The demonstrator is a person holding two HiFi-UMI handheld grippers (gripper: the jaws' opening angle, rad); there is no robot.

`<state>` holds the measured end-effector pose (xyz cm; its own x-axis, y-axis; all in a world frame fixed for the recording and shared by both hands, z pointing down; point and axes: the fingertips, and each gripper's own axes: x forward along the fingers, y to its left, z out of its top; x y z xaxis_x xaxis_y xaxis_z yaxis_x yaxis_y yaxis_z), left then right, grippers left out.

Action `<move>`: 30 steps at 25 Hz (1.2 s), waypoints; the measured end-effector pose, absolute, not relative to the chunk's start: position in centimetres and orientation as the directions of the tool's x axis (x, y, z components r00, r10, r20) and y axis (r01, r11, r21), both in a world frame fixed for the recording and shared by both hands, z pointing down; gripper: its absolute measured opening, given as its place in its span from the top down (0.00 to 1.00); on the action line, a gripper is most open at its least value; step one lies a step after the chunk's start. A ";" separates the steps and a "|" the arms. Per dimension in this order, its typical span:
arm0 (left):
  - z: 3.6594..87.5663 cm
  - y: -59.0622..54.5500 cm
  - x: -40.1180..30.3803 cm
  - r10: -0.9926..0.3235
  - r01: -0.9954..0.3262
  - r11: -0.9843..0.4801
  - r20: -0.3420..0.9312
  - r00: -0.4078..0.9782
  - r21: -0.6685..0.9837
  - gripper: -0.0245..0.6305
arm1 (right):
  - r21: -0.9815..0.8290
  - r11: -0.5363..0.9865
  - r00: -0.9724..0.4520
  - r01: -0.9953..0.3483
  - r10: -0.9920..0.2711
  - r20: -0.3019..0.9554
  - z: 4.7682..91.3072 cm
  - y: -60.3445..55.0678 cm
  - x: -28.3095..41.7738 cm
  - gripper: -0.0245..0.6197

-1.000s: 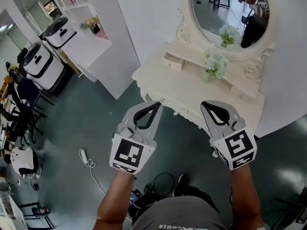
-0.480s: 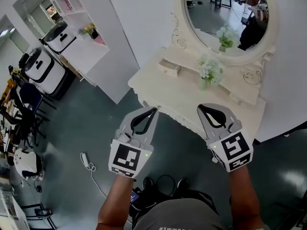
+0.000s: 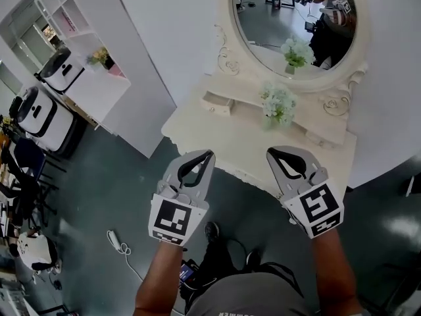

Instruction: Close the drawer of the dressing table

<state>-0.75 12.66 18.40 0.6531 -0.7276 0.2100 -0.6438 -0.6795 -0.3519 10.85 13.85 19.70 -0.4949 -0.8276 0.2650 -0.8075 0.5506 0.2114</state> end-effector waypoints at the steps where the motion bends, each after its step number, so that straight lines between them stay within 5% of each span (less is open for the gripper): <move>1: 18.5 11.9 -0.8 -0.716 -0.632 -0.691 0.211 0.665 -0.350 0.96 | 0.211 0.537 -0.481 -0.817 -0.835 0.265 19.7 13.3 10.8 0.96; 30: 18.0 -6.1 -9.0 -0.550 -0.479 -0.821 0.205 0.810 -0.310 0.96 | 0.226 0.347 -0.277 -0.910 -0.916 0.291 19.1 -1.5 2.3 0.95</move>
<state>-9.01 -6.10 18.02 0.8100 -0.5496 0.2045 -0.4790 -0.8213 -0.3100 2.30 -1.48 19.10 -0.2770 -0.9157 0.2911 -0.9101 0.3472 0.2262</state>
